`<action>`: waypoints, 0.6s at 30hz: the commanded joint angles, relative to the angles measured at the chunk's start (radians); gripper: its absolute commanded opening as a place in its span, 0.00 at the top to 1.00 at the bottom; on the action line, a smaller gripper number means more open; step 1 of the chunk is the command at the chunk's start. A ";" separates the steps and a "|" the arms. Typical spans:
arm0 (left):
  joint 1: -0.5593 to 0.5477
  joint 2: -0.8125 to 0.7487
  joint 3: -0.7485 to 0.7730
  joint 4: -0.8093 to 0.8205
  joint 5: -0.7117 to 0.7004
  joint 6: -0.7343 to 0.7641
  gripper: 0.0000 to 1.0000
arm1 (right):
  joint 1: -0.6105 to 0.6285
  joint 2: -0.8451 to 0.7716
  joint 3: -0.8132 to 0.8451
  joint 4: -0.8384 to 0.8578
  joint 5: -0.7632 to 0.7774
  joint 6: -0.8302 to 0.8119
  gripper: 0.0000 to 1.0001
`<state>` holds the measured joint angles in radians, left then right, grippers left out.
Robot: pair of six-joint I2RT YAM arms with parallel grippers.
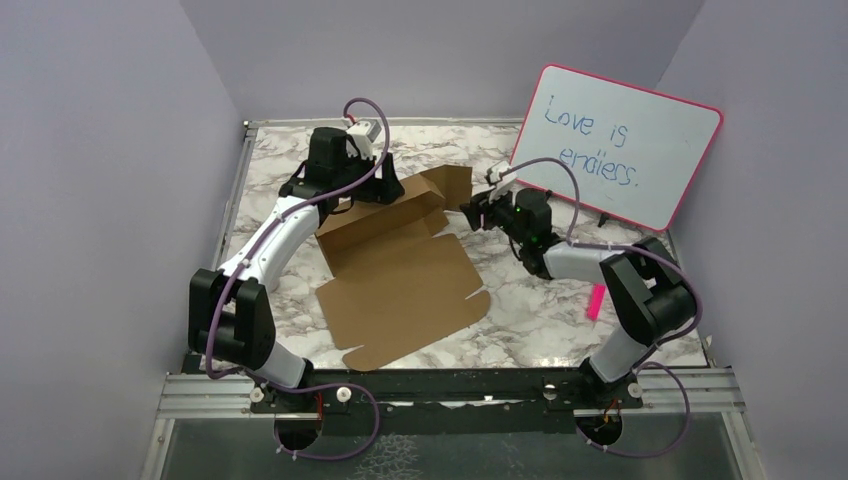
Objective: Fold the paper box
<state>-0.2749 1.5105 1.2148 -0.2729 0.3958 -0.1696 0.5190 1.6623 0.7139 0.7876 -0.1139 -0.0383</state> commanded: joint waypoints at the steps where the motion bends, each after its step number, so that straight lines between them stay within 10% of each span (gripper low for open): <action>1: 0.003 -0.035 0.021 -0.024 -0.022 0.045 0.22 | -0.087 -0.002 0.071 -0.082 -0.152 -0.043 0.39; 12: 0.003 -0.040 0.019 -0.025 -0.016 0.065 0.22 | -0.136 0.180 0.231 -0.017 -0.297 -0.112 0.38; 18: 0.003 -0.029 0.019 -0.025 -0.013 0.066 0.22 | -0.136 0.215 0.263 -0.030 -0.380 -0.107 0.54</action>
<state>-0.2749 1.4998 1.2152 -0.2863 0.3920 -0.1211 0.3904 1.8633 0.9478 0.7414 -0.3962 -0.1333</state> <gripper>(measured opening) 0.781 0.510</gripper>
